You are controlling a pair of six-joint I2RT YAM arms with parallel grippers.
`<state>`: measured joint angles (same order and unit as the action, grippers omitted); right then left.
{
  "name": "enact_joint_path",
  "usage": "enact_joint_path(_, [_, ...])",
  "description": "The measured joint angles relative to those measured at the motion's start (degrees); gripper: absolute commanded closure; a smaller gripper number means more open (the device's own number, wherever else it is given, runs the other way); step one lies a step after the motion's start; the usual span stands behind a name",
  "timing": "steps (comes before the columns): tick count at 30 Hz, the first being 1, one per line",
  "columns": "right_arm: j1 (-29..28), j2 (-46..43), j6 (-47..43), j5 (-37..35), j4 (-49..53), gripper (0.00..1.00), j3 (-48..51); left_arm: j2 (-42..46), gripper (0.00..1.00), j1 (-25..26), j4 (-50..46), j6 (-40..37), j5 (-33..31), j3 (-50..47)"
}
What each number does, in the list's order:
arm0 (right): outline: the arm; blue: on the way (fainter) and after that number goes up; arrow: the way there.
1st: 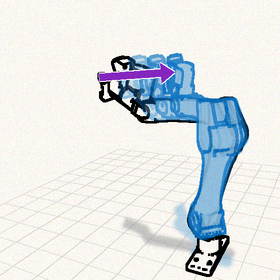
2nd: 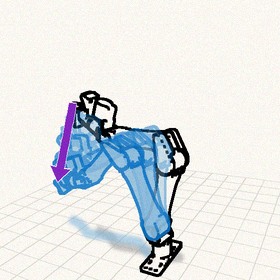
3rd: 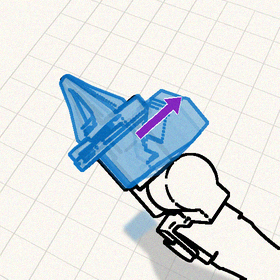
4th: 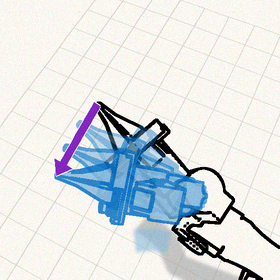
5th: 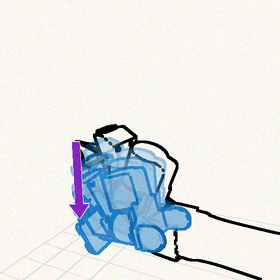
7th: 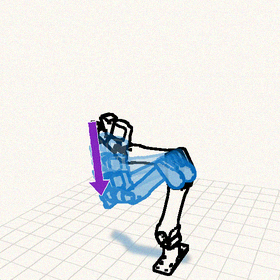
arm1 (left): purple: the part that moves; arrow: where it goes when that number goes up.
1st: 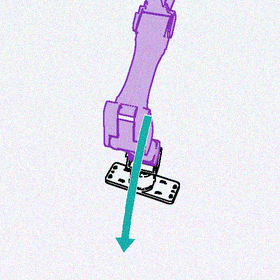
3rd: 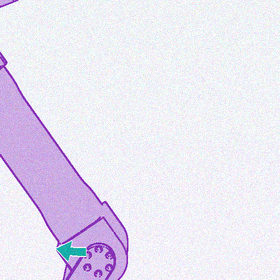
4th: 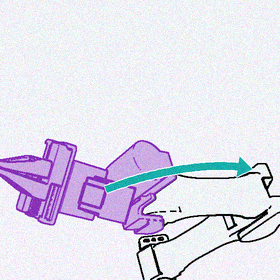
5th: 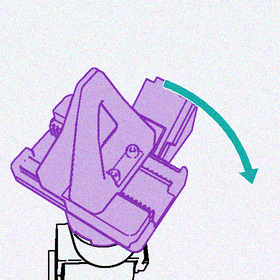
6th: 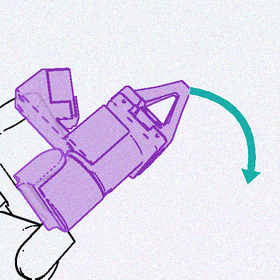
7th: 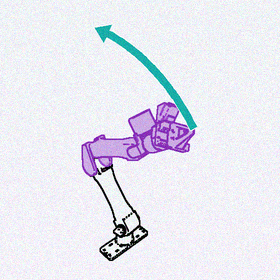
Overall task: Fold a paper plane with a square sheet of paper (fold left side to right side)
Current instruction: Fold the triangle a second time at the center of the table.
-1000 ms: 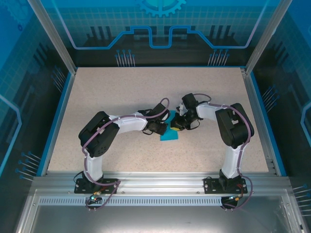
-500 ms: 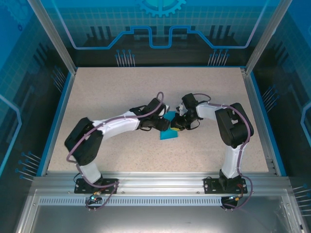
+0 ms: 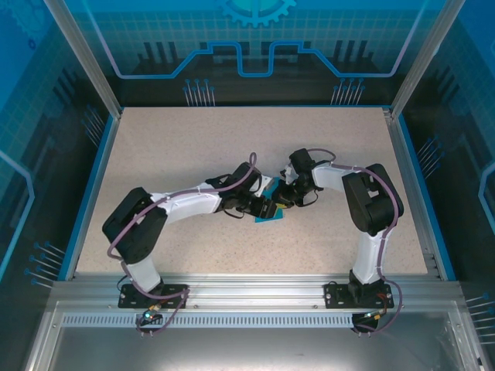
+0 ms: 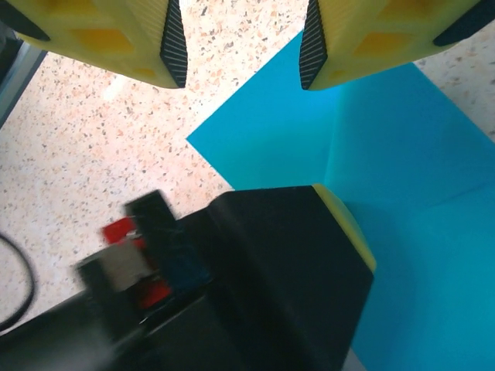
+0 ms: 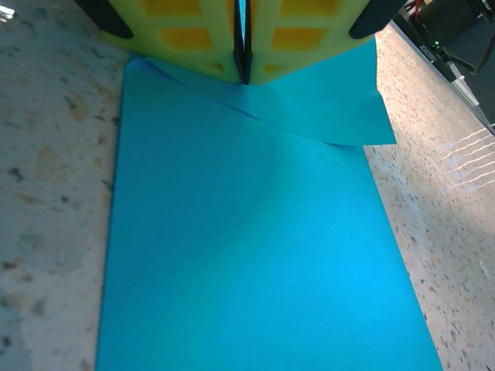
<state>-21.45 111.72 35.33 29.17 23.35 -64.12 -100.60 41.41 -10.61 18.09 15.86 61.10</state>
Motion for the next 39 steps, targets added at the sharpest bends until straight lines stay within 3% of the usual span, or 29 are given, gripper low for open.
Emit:
enact_joint_path(22, [0.0, 0.5, -0.9, 0.0, 1.3, 0.88, -0.9, -3.5, 0.56, 0.0, 3.5, 2.2, 3.5, -5.5])
enact_joint_path(39, [0.0, 0.9, -1.4, 0.7, 1.8, 0.88, -1.3, 0.2, 0.57, 0.0, 17.5, 7.6, 4.1, -15.6])
